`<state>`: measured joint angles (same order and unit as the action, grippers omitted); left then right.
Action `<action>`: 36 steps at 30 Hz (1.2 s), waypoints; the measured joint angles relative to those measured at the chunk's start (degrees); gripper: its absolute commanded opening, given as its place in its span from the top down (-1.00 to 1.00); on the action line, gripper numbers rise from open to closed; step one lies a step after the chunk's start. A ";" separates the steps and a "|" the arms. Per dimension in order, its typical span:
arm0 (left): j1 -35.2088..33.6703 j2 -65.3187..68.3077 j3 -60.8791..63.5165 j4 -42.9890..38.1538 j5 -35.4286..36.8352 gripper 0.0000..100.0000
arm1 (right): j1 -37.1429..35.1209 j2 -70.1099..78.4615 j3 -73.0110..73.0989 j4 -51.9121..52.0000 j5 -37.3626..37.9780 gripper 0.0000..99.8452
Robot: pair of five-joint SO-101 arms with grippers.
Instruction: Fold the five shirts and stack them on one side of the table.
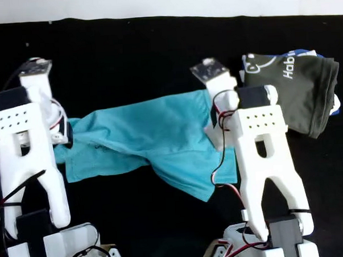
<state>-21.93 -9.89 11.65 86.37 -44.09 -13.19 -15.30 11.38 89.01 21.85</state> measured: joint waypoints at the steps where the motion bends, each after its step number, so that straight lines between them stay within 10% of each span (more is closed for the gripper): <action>1: 0.26 0.00 0.44 0.70 0.00 0.69 | 0.00 0.00 0.00 -1.14 -0.09 0.62; 14: 0.35 -1.23 2.29 2.20 0.00 0.69 | -7.03 11.08 14.68 -19.69 -2.99 0.62; 24: 0.88 14.68 -1.05 -13.10 9.05 0.68 | 5.63 21.19 15.91 -22.42 4.04 0.62; 36: 0.97 26.64 -1.14 -18.11 9.05 0.69 | 7.03 21.19 -3.52 -2.81 3.69 0.62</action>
<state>-20.97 16.75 10.51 68.26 -35.03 -6.15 5.89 7.87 86.20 25.54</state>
